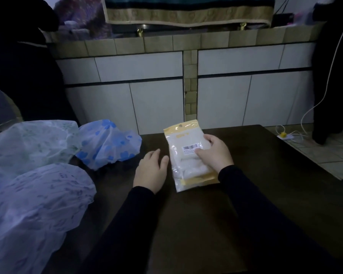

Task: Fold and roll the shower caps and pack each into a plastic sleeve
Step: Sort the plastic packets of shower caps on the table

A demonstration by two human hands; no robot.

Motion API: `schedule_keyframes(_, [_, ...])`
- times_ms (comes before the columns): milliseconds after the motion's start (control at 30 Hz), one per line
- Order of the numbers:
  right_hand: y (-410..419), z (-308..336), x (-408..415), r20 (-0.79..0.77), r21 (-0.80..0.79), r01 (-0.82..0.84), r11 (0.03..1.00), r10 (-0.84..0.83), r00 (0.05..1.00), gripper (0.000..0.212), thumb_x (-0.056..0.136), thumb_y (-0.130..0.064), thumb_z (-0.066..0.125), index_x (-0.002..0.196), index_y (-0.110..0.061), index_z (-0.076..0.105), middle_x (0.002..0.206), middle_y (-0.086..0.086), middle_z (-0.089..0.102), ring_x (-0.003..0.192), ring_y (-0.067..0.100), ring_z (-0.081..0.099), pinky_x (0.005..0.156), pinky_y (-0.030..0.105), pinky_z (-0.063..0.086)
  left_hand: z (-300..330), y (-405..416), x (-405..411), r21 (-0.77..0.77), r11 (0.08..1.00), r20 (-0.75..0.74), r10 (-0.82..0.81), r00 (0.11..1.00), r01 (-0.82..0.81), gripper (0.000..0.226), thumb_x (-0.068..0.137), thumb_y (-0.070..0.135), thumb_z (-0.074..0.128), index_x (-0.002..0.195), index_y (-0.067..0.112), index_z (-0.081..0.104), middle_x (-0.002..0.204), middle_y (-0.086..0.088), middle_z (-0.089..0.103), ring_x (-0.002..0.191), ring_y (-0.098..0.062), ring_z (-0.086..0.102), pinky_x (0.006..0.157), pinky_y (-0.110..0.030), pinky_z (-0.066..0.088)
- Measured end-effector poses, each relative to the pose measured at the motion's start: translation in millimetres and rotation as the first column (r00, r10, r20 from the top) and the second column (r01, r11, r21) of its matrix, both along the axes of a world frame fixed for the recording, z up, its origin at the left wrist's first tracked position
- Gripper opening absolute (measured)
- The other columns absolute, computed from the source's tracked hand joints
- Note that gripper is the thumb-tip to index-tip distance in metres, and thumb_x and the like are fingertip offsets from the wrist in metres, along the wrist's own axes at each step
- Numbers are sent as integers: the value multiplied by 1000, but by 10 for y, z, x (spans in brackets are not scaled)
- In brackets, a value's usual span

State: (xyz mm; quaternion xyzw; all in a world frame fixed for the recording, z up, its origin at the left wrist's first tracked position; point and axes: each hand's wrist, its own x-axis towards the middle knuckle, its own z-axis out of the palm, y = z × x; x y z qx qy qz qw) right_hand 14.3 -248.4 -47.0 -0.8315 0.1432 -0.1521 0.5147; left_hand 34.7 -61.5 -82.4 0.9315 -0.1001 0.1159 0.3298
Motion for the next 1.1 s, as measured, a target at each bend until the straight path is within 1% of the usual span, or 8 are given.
schedule_keyframes(167, [-286, -35, -168, -190, -174, 34, 984, -68, 979, 58, 86, -24, 60, 142, -20, 42, 135, -1, 53, 117, 21, 52, 91, 32, 45, -78, -217, -98, 284, 958, -111, -6, 994, 37, 56, 98, 43, 43, 146, 15, 38, 154, -5, 34, 142, -21, 30, 117, -40, 25])
schedule_keyframes(500, [-1039, 64, -348, -391, -469, 69, 880, -278, 878, 48, 83, -36, 57, 127, -17, 55, 125, 5, 59, 111, 26, 54, 96, 42, 45, -130, -220, -80, 325, 945, -122, 0, 992, 40, 55, 98, 46, 42, 143, 15, 44, 154, -5, 36, 143, -23, 29, 117, -42, 24])
schedule_keyframes(600, [-999, 104, -336, -96, -695, 220, 684, -392, 915, 42, 90, -43, 50, 124, -19, 58, 123, 7, 57, 113, 27, 50, 97, 46, 40, -125, -228, -93, 323, 946, -114, -4, 993, 41, 54, 98, 46, 42, 143, 15, 44, 154, -4, 36, 143, -22, 29, 117, -40, 24])
schedule_keyframes(667, [-798, 180, -394, 103, -741, 297, 602, -336, 936, 45, 95, -49, 40, 122, -19, 60, 122, 7, 57, 114, 26, 49, 98, 49, 35, -126, -225, -86, 325, 945, -117, -4, 993, 42, 54, 99, 46, 42, 143, 15, 44, 154, -4, 35, 143, -22, 28, 118, -40, 23])
schedule_keyframes(767, [-356, 204, -478, -95, -828, 41, 559, -213, 972, 53, 93, -57, 38, 112, -13, 62, 111, 7, 61, 107, 26, 54, 100, 50, 31, -141, -217, -76, 320, 947, -115, -1, 993, 38, 54, 98, 45, 43, 143, 15, 44, 154, -5, 35, 144, -23, 27, 118, -41, 22])
schedule_keyframes(833, [-189, 109, -475, -252, -820, -109, 562, -185, 950, 41, 91, -47, 50, 112, -12, 60, 112, 7, 60, 108, 27, 54, 100, 48, 33, -141, -208, -72, 315, 948, -113, -3, 994, 39, 54, 98, 45, 43, 143, 15, 44, 154, -5, 35, 144, -23, 27, 118, -41, 22])
schedule_keyframes(933, [-199, -57, -433, -280, -805, -124, 580, -188, 941, 31, 91, -31, 54, 116, -13, 58, 118, 8, 55, 113, 27, 48, 100, 46, 37, -139, -198, -67, 317, 948, -114, -9, 993, 45, 54, 98, 45, 43, 143, 15, 44, 154, -5, 35, 144, -23, 27, 118, -41, 22])
schedule_keyframes(1100, [-422, -138, -398, -259, -805, -69, 589, -245, 934, 32, 92, -26, 52, 119, -10, 56, 118, 9, 54, 114, 27, 47, 99, 44, 38, -143, -200, -61, 320, 946, -119, -13, 993, 51, 55, 98, 45, 43, 144, 15, 43, 155, -5, 34, 144, -23, 27, 118, -42, 23])
